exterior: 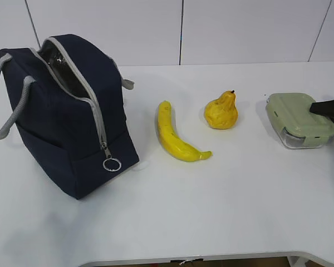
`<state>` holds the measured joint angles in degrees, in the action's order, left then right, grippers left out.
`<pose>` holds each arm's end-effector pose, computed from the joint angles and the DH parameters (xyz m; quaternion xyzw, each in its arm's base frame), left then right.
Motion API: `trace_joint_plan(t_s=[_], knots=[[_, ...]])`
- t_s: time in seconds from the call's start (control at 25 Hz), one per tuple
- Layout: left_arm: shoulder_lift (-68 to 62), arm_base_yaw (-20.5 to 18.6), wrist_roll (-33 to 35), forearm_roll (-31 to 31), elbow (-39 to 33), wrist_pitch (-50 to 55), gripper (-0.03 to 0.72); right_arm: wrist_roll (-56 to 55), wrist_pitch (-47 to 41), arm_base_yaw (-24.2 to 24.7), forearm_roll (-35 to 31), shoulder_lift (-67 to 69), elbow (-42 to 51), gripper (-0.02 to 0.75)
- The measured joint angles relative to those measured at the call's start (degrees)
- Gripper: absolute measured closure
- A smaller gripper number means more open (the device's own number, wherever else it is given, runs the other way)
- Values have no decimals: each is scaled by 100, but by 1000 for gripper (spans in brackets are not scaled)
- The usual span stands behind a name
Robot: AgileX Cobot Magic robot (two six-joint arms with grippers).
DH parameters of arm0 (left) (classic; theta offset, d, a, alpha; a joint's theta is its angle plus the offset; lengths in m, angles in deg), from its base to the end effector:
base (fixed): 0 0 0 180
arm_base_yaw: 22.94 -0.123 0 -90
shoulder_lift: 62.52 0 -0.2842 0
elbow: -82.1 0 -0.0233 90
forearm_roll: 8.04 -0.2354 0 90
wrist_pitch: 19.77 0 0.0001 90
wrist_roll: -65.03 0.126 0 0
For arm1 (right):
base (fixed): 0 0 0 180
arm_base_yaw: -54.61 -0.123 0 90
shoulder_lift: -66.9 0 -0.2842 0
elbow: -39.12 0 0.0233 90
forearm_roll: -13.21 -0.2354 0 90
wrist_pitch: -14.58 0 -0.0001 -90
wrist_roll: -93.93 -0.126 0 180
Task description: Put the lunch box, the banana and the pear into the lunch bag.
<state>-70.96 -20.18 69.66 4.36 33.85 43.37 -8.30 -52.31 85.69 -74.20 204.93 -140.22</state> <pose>0.0094 -0.0246 0.2529 0.0615 0.8580 -0.0997 0.5000 0.4134 -0.1139 0.1111 0.0926 0.8078 0.4558 0.3621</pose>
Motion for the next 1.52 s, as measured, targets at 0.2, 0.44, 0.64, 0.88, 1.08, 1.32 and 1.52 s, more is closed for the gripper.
trace_joint_plan(t_s=[0.2,0.44,0.64,0.88,1.08,1.32,1.52], knots=[[0,0,0,0,0,0,274,0,0,0,0,0,0,357],[0,0,0,0,0,0,274,0,0,0,0,0,0,358],[0,0,0,0,0,0,274,0,0,0,0,0,0,358],[0,0,0,0,0,0,274,0,0,0,-43,0,0,358],[0,0,0,0,0,0,274,0,0,0,-66,0,0,358],[0,0,0,0,0,0,274,-262,22,0,-79,0,0,358],[0,0,0,0,0,0,274,-373,44,0,-68,-23,0,358]])
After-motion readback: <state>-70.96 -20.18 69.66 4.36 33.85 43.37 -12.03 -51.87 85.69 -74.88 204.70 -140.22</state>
